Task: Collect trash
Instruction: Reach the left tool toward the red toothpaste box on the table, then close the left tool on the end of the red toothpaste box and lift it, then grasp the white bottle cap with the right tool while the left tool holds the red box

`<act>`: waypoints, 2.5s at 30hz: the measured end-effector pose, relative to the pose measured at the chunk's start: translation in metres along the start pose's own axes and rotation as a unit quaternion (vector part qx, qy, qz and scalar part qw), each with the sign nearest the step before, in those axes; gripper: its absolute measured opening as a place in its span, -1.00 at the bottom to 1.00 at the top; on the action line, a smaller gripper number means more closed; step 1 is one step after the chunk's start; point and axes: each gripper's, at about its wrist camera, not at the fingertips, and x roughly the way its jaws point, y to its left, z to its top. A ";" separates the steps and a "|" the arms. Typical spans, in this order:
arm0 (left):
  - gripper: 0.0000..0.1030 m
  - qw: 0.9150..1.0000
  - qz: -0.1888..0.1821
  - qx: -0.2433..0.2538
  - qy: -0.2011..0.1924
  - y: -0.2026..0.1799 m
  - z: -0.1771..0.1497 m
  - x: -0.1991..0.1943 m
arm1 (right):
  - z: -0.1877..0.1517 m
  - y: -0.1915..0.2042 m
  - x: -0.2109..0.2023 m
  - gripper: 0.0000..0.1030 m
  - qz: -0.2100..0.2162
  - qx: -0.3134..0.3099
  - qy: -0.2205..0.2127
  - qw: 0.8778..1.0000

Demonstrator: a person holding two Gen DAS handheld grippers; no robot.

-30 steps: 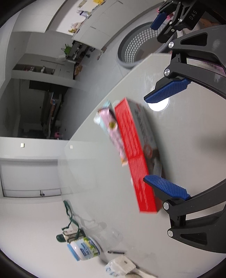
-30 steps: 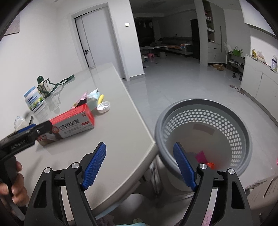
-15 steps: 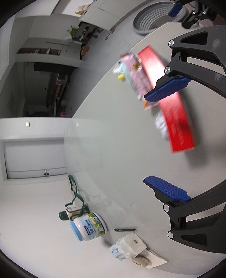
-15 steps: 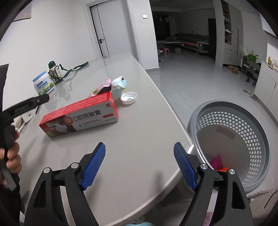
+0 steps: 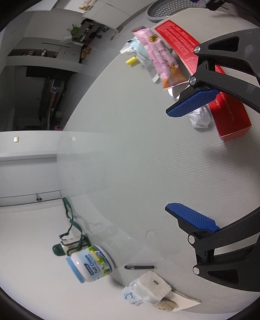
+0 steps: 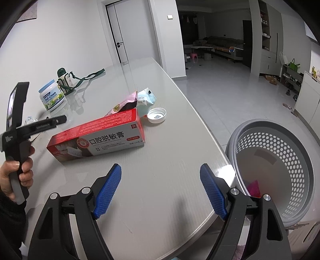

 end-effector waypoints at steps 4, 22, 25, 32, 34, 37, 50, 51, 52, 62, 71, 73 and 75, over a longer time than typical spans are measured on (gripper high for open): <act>0.67 1.000 -0.009 0.009 0.004 -0.004 -0.008 -0.005 | 0.001 0.002 -0.003 0.50 0.001 -0.001 -0.003 1.000; 0.67 0.998 -0.050 0.037 0.017 -0.050 -0.069 -0.062 | -0.006 -0.009 -0.027 0.52 0.031 0.017 -0.033 0.999; 0.67 0.997 -0.067 0.042 0.024 -0.064 -0.078 -0.070 | -0.007 -0.013 -0.030 0.52 0.034 0.021 -0.036 0.999; 0.67 0.997 -0.066 0.031 0.007 -0.079 -0.078 -0.086 | -0.008 -0.028 -0.038 0.52 0.036 0.037 -0.049 0.997; 0.67 0.997 -0.076 0.028 0.005 -0.080 -0.072 -0.088 | -0.009 -0.035 -0.040 0.52 0.033 0.044 -0.052 0.997; 0.67 0.995 -0.091 0.034 -0.003 -0.092 -0.065 -0.095 | -0.010 -0.043 -0.040 0.52 0.031 0.056 -0.052 0.997; 0.76 0.992 -0.094 0.078 0.042 -0.145 -0.077 -0.063 | -0.018 -0.067 -0.045 0.52 0.030 0.080 -0.055 0.995; 0.76 0.991 -0.094 0.079 0.045 -0.147 -0.078 -0.061 | -0.018 -0.069 -0.044 0.52 0.030 0.083 -0.054 0.995; 0.74 0.991 -0.095 0.080 0.048 -0.150 -0.080 -0.058 | -0.018 -0.071 -0.044 0.52 0.031 0.085 -0.053 0.994; -0.21 0.989 -0.109 0.070 0.065 -0.158 -0.088 -0.049 | -0.021 -0.080 -0.044 0.52 0.029 0.095 -0.051 0.994; -0.34 0.992 -0.106 0.046 0.051 -0.145 -0.099 -0.067 | -0.020 -0.075 -0.032 0.52 0.028 0.085 -0.036 0.995; -0.34 0.993 -0.104 0.042 0.044 -0.141 -0.100 -0.073 | -0.019 -0.072 -0.028 0.52 0.029 0.081 -0.033 0.996; -0.34 0.994 -0.101 0.036 0.036 -0.135 -0.100 -0.080 | -0.017 -0.068 -0.023 0.52 0.031 0.076 -0.028 0.996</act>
